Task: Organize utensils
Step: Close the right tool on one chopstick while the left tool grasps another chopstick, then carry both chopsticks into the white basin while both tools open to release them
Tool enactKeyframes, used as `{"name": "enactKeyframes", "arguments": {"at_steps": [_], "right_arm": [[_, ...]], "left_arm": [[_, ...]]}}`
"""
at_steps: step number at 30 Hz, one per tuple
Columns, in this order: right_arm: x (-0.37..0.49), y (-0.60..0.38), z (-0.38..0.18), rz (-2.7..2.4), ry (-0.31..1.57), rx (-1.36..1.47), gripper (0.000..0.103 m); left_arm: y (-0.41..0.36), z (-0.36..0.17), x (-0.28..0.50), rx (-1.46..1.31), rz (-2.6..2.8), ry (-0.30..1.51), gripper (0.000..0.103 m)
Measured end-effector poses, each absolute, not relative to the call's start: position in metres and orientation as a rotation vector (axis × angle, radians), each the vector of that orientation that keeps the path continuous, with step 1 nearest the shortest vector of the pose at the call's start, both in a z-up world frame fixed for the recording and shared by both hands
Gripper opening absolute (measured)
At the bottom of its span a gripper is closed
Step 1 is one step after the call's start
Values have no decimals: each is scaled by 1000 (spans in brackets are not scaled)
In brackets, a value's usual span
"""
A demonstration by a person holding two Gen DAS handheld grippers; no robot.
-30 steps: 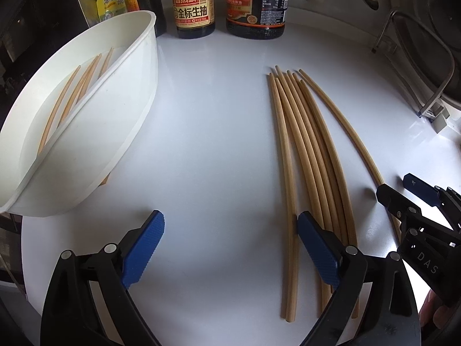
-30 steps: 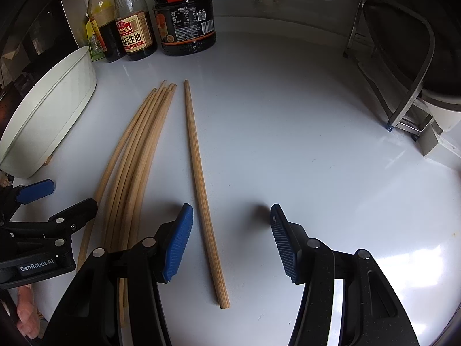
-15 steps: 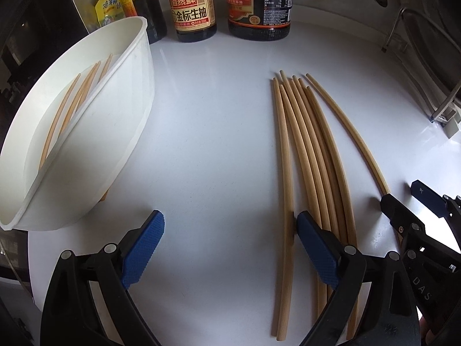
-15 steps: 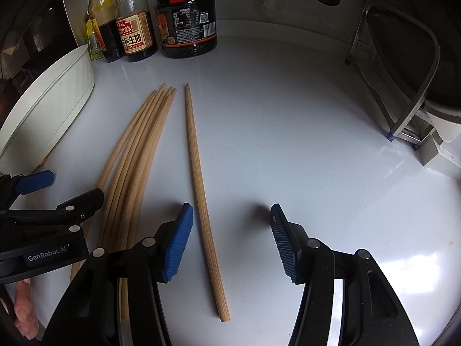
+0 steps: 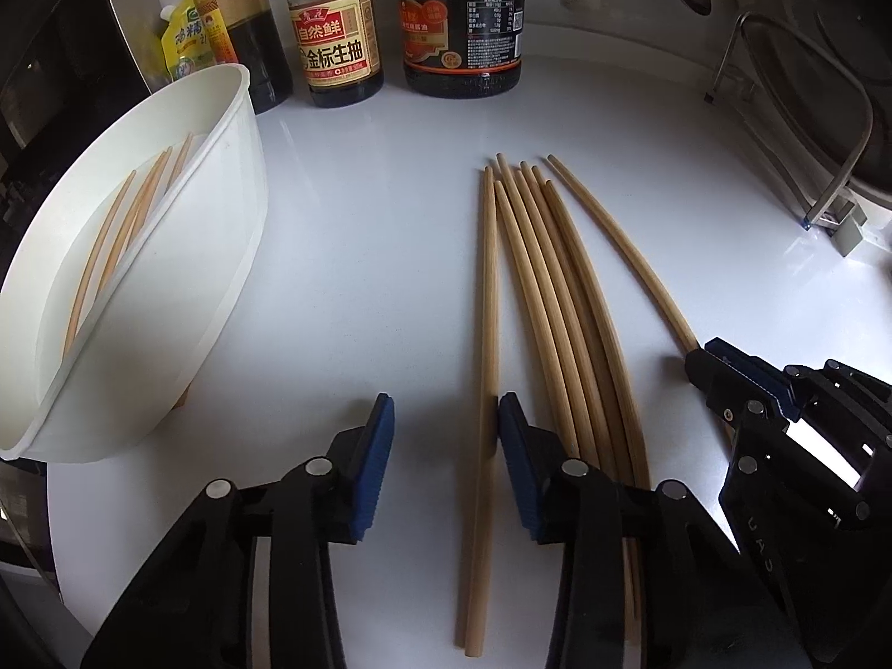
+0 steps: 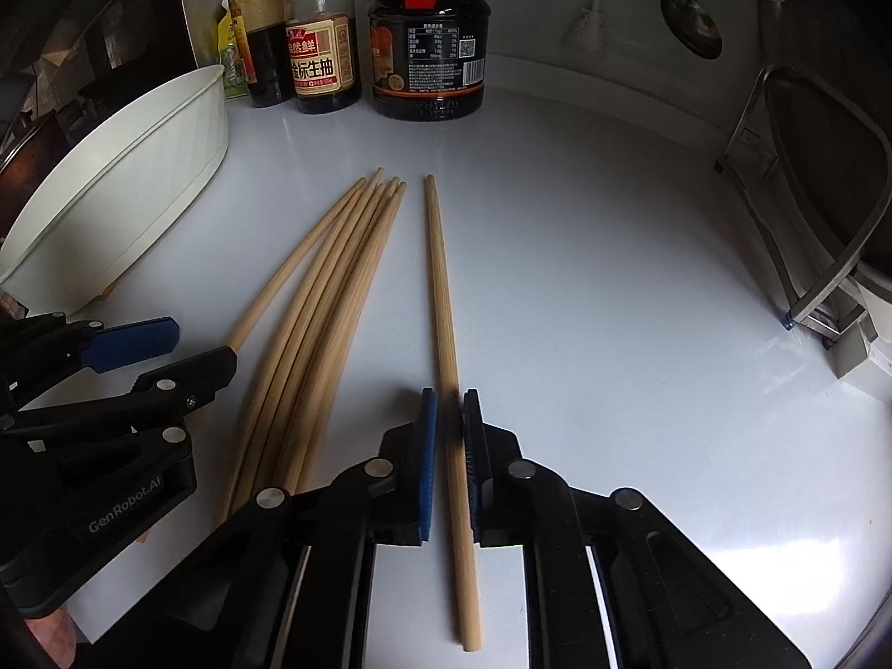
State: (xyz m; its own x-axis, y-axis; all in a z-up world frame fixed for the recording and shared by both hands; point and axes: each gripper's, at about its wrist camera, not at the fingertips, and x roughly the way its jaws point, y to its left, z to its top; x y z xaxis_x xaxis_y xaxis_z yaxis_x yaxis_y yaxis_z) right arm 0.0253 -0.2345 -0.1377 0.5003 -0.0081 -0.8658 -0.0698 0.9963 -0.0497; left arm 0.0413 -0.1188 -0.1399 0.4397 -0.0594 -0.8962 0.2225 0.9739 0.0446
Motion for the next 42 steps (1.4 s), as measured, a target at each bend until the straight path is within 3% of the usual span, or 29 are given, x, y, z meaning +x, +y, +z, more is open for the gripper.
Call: {"name": "enactKeyframes", "arguments": {"at_steps": [3, 4, 15, 30, 42], "right_arm": [[24, -235, -138, 43, 1045, -73, 6], [24, -237, -138, 48, 1046, -59, 6], [15, -250, -124, 33, 1043, 96, 6], [18, -227, -40, 16, 940, 120, 6], [61, -130, 3, 165, 850, 79, 6]], "left_arm": [[-120, -139, 41, 169, -185, 1104, 10], [-120, -139, 41, 170, -188, 1107, 9], [-108, -125, 33, 117, -244, 1140, 7], [-66, -34, 38, 47, -333, 1026, 7], [41, -8, 67, 1, -200, 992, 7]]}}
